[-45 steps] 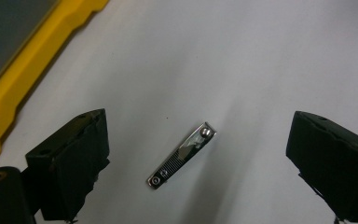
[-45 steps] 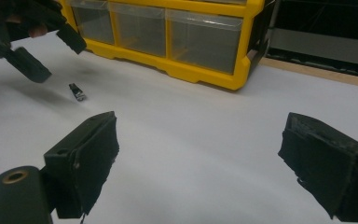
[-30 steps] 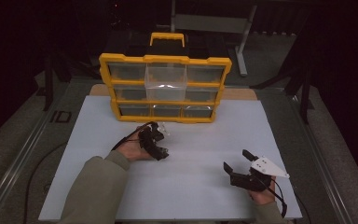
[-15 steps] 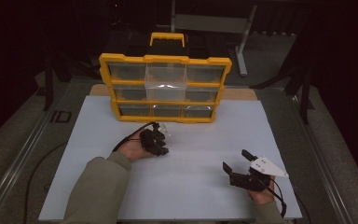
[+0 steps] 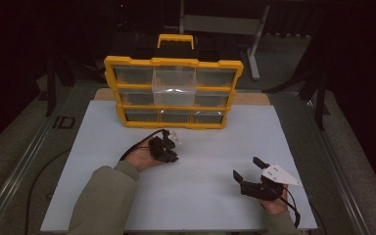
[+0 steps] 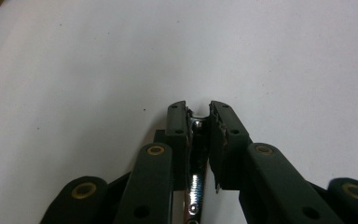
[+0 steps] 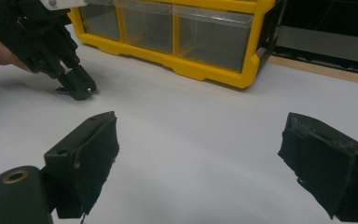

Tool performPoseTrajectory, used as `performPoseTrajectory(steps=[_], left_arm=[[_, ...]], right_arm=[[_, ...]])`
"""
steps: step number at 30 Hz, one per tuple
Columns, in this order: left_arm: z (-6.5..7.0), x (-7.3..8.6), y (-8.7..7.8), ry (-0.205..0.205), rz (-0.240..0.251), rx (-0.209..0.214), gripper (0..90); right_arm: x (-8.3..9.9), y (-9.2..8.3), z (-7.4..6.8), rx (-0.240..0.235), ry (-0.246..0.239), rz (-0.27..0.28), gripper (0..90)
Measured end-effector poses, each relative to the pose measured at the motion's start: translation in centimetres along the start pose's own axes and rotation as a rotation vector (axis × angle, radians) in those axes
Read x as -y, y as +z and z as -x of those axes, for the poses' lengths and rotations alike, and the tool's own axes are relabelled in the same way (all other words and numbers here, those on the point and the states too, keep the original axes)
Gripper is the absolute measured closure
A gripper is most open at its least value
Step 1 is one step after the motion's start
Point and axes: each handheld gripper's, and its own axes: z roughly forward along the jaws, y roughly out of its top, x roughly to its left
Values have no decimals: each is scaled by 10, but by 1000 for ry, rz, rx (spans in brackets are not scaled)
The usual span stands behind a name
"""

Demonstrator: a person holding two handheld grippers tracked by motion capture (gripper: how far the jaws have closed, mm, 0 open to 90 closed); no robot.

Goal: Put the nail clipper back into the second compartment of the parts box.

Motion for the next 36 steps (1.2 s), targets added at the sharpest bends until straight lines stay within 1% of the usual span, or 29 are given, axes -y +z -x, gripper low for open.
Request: performPoseTrajectory(steps=[1, 2, 3, 5, 12, 13, 15, 19, 22, 23, 24, 25, 26, 29, 30, 33, 36], left_arm=[[-2, 0, 0, -13, 1, 11, 796], [-2, 0, 0, -13, 1, 11, 797], [-3, 1, 0, -32, 8, 19, 798], [-4, 0, 0, -38, 8, 22, 799], [0, -1, -4, -32, 10, 20, 800], [1, -1, -5, -30, 18, 22, 800], [3, -3, -11, -25, 35, 13, 800], [5, -3, -17, -18, 39, 4, 800], [5, -3, -23, -21, 53, 0, 800], [5, -3, -27, -25, 69, -3, 800], [5, -3, -27, -25, 69, -3, 799], [5, -3, -32, -30, 79, -7, 800], [5, -3, -32, -30, 79, -7, 800], [6, -2, -41, -27, 85, -17, 799], [6, -2, -41, -27, 85, -17, 799], [7, -2, -50, -26, 100, -18, 799], [7, -1, -55, -25, 106, -20, 799]], right_arm=[[0, 0, 0, 0, 0, 0, 109], [0, 0, 0, 0, 0, 0, 109], [0, 0, 0, -2, 0, 0, 109], [0, 0, -1, -4, -2, 2, 109], [0, -1, 0, -3, 3, 6, 109], [0, -1, 0, -3, 3, 6, 109], [0, -1, -1, -5, 2, 8, 109], [-1, -2, -1, -8, 1, 11, 109], [-1, -2, -1, -8, -1, 13, 109], [-1, -2, -1, -9, -3, 15, 109], [-1, -2, -1, -9, -3, 15, 109], [-1, -2, -1, -10, -3, 17, 109], [0, -2, -1, -11, -4, 17, 109], [0, -2, -1, -15, -5, 18, 109], [0, -1, -1, -16, -6, 18, 109], [0, -1, -1, -16, -8, 15, 109], [0, -1, -2, -16, -6, 14, 109]])
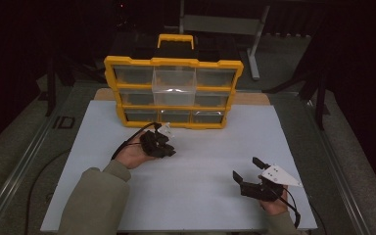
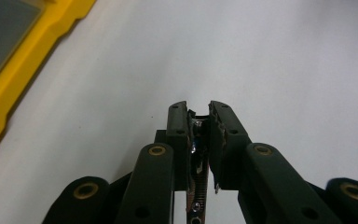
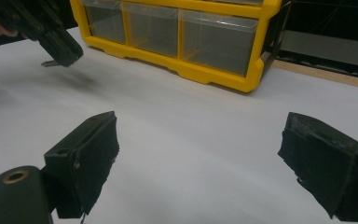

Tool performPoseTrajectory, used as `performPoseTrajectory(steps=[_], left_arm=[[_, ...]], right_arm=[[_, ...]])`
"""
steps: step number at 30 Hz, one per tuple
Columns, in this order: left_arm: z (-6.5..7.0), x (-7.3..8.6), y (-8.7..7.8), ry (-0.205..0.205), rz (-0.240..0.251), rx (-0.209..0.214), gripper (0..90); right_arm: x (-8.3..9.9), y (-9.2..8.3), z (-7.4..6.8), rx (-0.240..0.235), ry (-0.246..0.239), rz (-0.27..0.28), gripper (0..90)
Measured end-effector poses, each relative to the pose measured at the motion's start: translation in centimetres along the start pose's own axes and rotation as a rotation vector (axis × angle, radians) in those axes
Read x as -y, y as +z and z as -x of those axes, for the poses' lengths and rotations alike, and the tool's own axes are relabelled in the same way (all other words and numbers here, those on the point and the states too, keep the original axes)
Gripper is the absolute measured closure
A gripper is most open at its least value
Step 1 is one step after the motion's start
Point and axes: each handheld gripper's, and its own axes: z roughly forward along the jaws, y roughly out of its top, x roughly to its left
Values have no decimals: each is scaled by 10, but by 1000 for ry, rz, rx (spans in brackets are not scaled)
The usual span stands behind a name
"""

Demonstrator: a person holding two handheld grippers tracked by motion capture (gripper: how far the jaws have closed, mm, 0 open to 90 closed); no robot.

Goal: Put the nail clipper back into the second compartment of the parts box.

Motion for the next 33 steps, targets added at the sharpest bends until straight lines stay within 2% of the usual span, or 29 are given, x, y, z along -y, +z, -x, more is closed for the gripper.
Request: performPoseTrajectory(steps=[7, 26, 33], left_arm=[[1, -3, -16, -1, 13, -6, 800], [4, -17, -42, 16, 42, -20, 799], [2, -20, -56, 7, 76, -26, 799]], right_arm=[[0, 0, 0, 2, 1, 0, 109], [0, -1, 0, 3, 7, 6, 109], [0, -1, 0, 3, 7, 7, 109]])
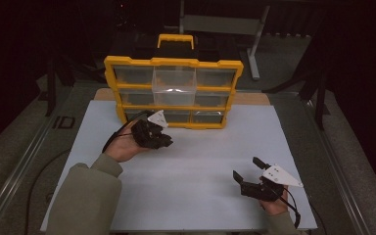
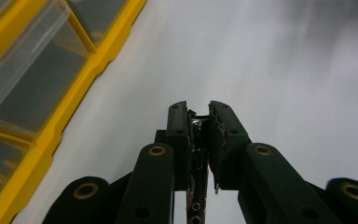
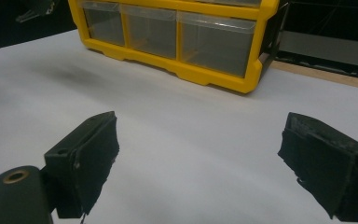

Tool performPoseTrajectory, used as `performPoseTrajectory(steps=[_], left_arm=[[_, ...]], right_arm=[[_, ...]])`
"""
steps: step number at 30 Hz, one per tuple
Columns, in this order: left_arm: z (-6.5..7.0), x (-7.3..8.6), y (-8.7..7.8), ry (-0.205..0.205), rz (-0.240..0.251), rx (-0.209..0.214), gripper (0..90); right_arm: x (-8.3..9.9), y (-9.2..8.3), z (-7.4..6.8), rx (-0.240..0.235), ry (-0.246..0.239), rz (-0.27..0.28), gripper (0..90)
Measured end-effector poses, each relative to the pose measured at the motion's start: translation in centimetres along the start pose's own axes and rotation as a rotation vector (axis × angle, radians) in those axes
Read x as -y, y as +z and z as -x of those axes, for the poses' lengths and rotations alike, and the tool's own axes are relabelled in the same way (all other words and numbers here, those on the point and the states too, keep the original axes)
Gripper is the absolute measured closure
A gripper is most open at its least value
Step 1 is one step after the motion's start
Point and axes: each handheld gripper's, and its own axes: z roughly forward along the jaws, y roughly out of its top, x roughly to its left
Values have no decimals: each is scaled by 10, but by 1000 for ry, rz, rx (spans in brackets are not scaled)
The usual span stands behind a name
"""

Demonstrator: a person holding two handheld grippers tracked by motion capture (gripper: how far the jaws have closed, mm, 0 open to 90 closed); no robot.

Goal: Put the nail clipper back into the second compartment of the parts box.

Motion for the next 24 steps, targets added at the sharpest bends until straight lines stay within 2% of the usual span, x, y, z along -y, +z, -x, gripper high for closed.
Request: performPoseTrajectory(steps=[24], left_arm=[[-3, -24, -34, 10, 41, -6, 800]], right_arm=[[0, -1, 1, 3, 6, 3, 109]])
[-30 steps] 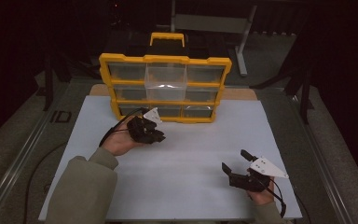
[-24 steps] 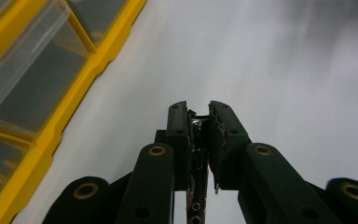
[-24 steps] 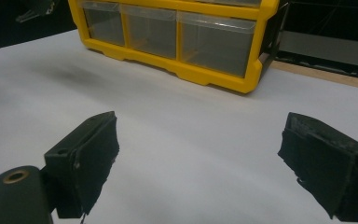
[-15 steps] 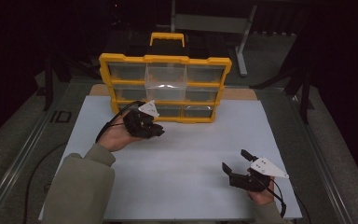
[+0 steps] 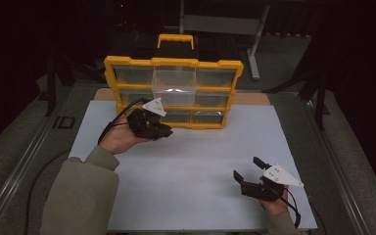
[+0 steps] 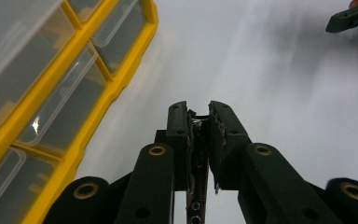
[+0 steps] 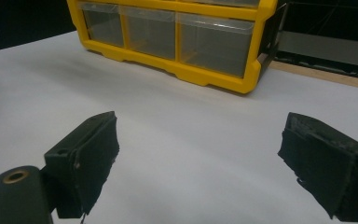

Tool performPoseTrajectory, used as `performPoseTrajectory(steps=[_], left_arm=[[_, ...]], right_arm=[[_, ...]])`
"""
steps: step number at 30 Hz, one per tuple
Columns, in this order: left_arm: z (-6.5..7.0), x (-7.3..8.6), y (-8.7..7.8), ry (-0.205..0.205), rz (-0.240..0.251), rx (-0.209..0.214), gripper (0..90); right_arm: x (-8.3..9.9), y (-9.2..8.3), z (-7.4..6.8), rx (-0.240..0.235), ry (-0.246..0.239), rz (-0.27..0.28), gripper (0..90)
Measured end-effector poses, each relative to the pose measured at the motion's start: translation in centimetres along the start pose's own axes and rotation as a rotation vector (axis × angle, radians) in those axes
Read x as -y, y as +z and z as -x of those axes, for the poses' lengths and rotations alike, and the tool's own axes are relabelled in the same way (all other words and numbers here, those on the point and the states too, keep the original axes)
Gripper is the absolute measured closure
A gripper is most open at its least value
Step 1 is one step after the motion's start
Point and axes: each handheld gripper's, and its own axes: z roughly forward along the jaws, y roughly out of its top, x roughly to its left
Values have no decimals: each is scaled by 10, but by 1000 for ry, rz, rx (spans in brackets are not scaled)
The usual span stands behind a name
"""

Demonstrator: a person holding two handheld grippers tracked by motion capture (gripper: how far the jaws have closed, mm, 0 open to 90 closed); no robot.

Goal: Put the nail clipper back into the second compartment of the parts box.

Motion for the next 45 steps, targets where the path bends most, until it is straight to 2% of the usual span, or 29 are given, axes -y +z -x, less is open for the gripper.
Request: performPoseTrajectory(steps=[17, 22, 31, 45], left_arm=[[-3, -17, -23, 16, 29, -10, 799], [-5, -23, -30, 15, 52, -13, 799], [-6, -34, -40, 38, 44, -20, 799], [-10, -43, -53, 42, 59, -19, 799]], right_arm=[[0, 0, 0, -2, 0, -1, 109], [0, 0, 1, -2, 3, 0, 109], [0, 0, 1, -4, 4, -1, 109], [0, 0, 1, -3, 4, 2, 109]])
